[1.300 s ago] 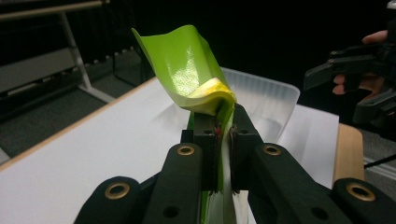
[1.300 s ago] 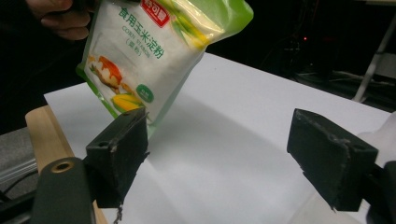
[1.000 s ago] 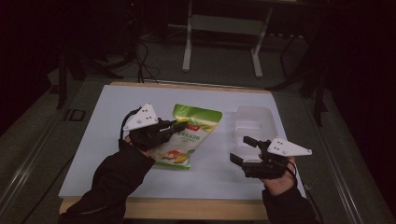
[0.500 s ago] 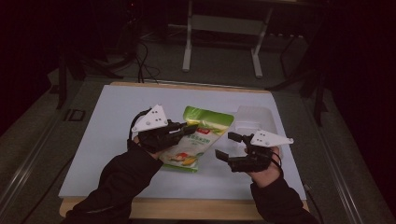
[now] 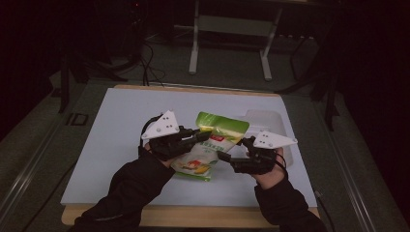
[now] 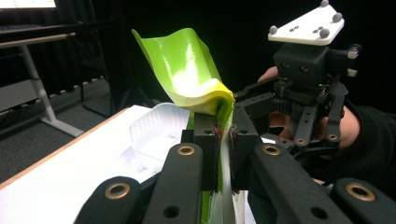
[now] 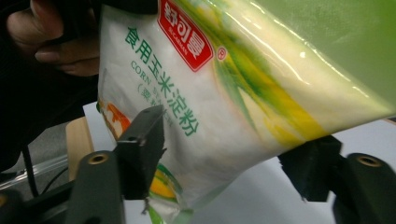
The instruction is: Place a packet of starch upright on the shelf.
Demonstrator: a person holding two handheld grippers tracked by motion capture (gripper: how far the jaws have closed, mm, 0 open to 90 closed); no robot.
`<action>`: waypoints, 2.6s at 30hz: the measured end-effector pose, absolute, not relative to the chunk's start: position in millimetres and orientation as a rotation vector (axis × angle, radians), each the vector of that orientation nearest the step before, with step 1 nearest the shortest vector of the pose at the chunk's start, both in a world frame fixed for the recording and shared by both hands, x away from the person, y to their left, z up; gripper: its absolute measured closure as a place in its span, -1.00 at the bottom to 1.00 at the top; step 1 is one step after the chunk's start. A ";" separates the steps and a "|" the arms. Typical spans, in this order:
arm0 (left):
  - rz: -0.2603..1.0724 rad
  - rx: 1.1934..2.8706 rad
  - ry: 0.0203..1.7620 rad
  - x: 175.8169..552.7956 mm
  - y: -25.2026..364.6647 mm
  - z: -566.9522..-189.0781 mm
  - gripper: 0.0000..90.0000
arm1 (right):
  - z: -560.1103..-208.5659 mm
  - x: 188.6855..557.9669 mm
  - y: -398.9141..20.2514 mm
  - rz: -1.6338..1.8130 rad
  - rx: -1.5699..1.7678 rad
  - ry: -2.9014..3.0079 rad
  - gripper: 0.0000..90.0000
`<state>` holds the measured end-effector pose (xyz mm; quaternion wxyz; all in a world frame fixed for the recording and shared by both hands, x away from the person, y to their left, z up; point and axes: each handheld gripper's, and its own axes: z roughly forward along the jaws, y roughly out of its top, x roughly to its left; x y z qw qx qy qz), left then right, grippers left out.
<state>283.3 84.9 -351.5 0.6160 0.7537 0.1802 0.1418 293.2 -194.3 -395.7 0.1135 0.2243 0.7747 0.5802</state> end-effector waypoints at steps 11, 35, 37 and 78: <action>0.314 1.748 0.423 282.0 82.2 -352.6 0.91 | -396.6 303.0 -193.6 1.741 0.683 2.299 0.38; 0.240 1.731 0.403 289.2 89.6 -360.2 0.66 | -365.4 290.5 -193.4 1.595 0.767 2.326 0.87; 0.231 1.734 0.386 289.9 88.6 -360.0 0.52 | -360.4 290.2 -195.9 1.602 0.765 2.304 0.87; 0.320 1.781 0.674 277.3 144.5 -458.2 -0.99 | -328.8 372.2 -308.9 1.500 1.083 1.914 0.88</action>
